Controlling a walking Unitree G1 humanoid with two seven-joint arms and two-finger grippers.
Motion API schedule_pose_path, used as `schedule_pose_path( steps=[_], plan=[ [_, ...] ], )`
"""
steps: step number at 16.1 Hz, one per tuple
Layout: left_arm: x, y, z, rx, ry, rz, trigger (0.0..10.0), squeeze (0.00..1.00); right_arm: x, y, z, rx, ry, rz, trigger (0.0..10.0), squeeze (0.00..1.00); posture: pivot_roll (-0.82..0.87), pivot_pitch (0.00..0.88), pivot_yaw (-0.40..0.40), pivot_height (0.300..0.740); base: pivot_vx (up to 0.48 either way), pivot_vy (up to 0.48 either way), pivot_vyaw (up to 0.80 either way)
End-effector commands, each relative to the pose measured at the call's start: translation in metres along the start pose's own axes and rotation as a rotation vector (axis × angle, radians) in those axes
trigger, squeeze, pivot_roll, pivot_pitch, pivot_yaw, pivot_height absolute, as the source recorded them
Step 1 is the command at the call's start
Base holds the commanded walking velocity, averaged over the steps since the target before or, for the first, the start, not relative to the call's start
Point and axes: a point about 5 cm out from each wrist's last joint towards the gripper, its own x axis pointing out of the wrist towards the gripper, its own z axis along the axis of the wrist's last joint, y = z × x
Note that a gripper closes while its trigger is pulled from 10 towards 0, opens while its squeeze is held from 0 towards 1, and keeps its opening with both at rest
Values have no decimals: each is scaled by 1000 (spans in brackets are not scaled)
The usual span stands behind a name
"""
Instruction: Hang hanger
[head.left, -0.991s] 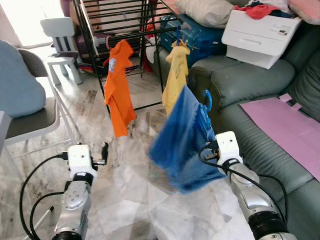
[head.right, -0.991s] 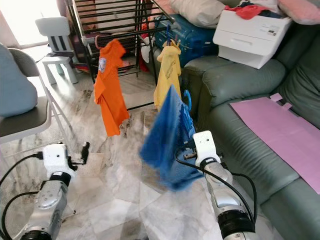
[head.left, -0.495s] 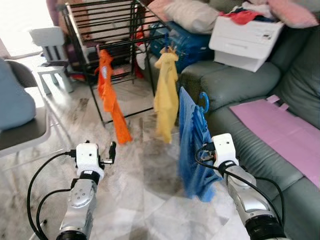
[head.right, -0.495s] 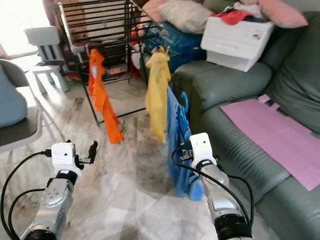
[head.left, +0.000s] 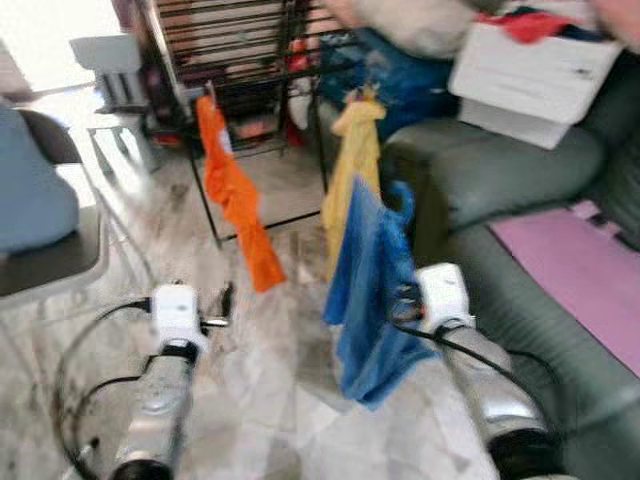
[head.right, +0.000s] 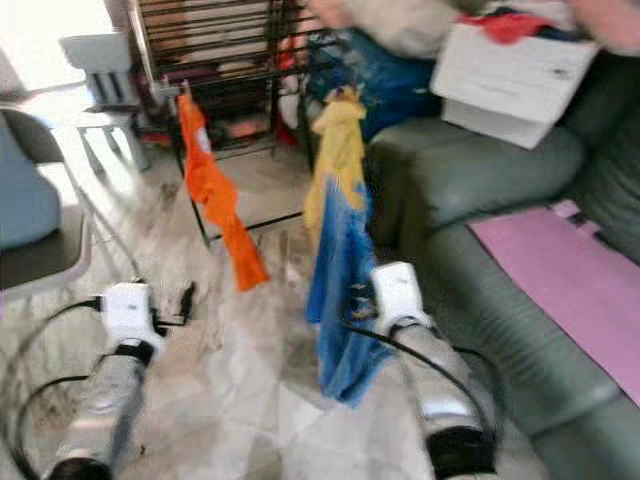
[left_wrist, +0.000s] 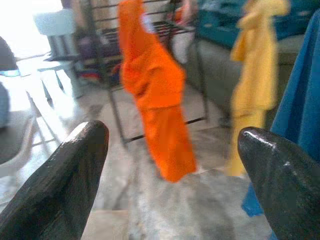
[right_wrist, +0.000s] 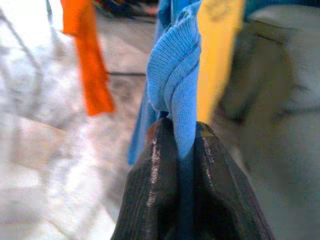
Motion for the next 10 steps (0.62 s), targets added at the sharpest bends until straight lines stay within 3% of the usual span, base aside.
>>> schedule_pose_path(
  steps=[1,3,10],
  plan=[
    [4,-8,4,-6,-12,-26,10000,0,-2,-10,9,-8,-35,-17,10000,0,-179,0,38,740,442,0,494],
    [4,-8,4,-5,-10,-27,10000,0,-2,-9,9,-5,-31,-13,10000,0,-178,0,37,740,442,0,472],
    [13,-2,4,23,20,-34,10000,0,-1,-7,9,-6,-24,15,10000,0,-174,0,28,740,439,0,67]
  ],
)
